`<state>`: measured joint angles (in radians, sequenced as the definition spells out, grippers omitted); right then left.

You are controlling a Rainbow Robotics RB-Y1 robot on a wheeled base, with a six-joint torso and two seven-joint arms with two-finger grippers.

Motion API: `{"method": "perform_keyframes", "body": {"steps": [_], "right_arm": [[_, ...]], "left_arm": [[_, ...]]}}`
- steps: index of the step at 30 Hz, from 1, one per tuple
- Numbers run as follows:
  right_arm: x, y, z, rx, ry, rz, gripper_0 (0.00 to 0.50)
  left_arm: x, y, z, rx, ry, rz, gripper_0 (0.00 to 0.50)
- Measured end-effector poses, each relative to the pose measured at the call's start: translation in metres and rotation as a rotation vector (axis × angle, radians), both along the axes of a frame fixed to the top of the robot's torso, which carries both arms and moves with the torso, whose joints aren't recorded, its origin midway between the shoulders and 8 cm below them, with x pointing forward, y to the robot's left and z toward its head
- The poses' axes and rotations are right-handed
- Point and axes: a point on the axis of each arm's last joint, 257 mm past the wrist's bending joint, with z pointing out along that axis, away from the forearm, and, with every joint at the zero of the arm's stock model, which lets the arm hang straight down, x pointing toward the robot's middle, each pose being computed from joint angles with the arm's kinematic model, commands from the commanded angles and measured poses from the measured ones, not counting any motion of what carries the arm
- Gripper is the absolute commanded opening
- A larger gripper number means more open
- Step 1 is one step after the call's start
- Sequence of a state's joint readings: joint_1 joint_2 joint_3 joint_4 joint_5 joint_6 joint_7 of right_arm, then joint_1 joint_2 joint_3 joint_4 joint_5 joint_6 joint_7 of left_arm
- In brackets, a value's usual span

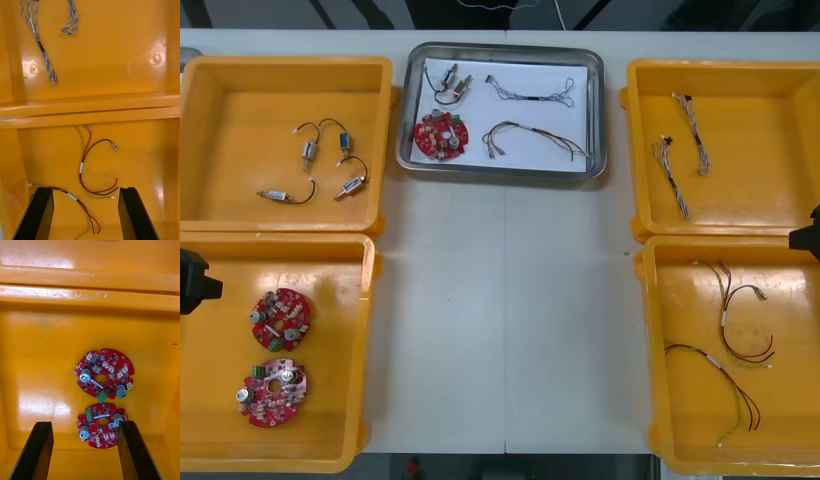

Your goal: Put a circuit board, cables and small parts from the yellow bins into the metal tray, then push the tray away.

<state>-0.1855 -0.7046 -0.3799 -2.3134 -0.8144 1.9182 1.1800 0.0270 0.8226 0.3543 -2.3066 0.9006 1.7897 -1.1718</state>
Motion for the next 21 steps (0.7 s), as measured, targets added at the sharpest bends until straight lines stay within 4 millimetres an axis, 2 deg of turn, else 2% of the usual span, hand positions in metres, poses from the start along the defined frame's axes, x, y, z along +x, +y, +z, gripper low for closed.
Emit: {"method": "perform_keyframes", "body": {"steps": [11, 21], "right_arm": [[-0.001, -0.016, -0.009, 0.002, 0.047, -0.034, 0.500], [-0.003, -0.010, -0.011, 0.019, 0.059, -0.011, 0.500]], "left_arm": [[0.000, 0.000, 0.000, 0.000, 0.000, 0.000, 0.500], [0.000, 0.000, 0.000, 0.000, 0.000, 0.000, 0.500]]}}
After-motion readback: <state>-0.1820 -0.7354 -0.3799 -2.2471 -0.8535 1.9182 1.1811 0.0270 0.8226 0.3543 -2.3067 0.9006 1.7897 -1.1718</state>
